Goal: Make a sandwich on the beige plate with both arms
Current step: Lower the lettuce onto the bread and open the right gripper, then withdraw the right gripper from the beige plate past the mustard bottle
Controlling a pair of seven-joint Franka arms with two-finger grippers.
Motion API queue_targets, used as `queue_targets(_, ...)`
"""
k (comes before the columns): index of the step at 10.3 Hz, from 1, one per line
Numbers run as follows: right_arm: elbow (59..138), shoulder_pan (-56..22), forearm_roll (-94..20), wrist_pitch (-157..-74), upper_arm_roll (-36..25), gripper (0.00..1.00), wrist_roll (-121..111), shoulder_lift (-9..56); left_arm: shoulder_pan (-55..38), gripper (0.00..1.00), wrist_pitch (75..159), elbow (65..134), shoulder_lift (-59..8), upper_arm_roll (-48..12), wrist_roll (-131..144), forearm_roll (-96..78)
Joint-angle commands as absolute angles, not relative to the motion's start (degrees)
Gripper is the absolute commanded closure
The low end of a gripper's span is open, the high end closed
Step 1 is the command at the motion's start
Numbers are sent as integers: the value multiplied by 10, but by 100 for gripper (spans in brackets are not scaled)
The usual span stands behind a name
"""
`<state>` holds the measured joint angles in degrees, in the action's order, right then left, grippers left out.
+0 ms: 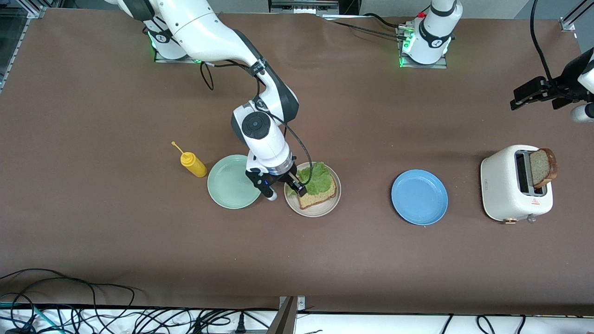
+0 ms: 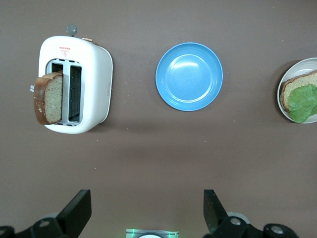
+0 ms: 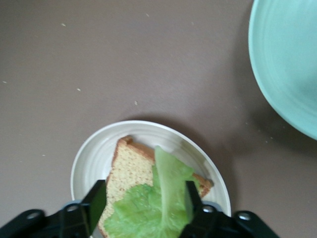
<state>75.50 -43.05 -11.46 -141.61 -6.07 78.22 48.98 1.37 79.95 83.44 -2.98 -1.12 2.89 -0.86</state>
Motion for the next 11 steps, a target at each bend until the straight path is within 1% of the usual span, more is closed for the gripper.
queue_targets(1, 739, -423, -91, -1340, -71, 0, 743, 467, 18, 0, 799, 824, -34, -15, 16, 1)
queue_targets(3, 737, -424, -91, -1256, -96, 0, 676, 429, 18, 0, 798, 824, -34, -15, 16, 1)
queue_targets(5, 737, -420, -97, -1181, -134, 0, 582, 390, 18, 0, 799, 824, -34, -15, 16, 1)
queue_targets(11, 744, -419, -98, -1000, -270, 0, 285, 322, 18, 0, 799, 824, -38, -15, 16, 1)
